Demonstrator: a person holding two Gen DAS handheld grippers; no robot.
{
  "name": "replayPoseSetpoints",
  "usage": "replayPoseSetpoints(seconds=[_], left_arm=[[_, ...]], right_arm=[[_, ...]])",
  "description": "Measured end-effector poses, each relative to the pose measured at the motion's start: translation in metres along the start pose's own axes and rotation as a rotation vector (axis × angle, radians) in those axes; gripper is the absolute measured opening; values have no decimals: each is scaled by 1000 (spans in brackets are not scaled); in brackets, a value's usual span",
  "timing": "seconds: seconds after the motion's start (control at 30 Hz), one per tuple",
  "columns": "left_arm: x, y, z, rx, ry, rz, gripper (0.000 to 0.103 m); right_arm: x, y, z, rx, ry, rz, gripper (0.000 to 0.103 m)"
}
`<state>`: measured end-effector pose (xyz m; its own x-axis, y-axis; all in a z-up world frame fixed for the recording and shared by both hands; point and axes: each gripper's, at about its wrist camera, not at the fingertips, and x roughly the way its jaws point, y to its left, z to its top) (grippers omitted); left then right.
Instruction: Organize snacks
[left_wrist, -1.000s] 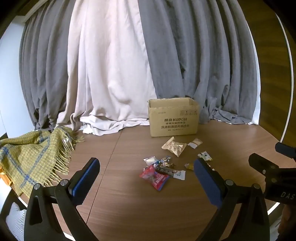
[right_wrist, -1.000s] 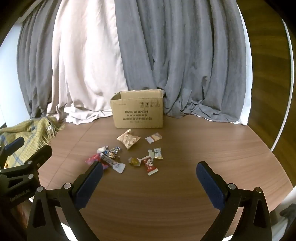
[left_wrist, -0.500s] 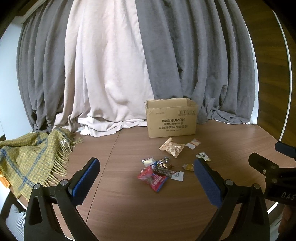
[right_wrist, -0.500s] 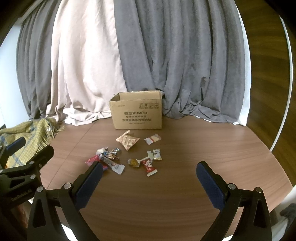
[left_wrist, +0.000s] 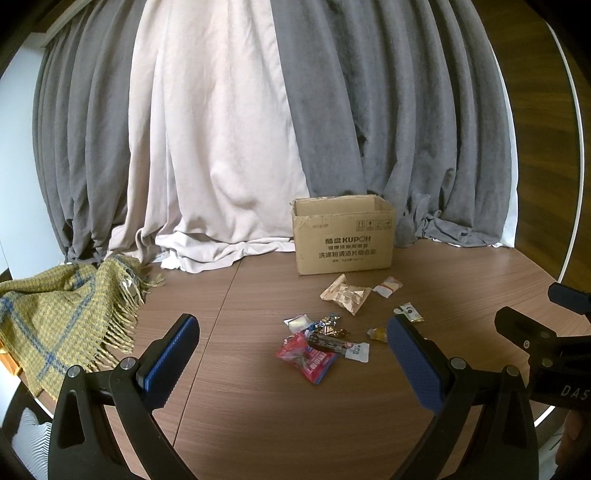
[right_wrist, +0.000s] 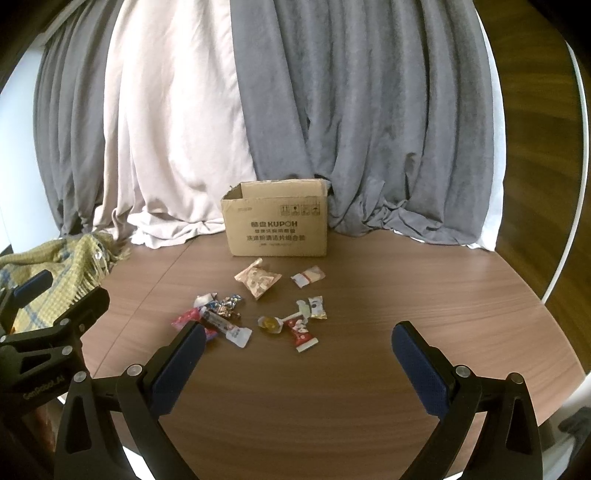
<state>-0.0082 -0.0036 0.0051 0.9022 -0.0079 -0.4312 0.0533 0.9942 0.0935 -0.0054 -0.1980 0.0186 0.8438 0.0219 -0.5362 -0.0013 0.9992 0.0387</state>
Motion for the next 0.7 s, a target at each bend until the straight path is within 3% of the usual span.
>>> replayPoseSetpoints(seconds=[0.4, 0.7], left_arm=[[11, 8, 1, 3, 30, 7, 103], [48, 6, -2, -6, 131, 0, 99]], right_arm=[[7, 3, -1, 1, 6, 1, 102], [48, 10, -7, 17, 108, 39, 102]])
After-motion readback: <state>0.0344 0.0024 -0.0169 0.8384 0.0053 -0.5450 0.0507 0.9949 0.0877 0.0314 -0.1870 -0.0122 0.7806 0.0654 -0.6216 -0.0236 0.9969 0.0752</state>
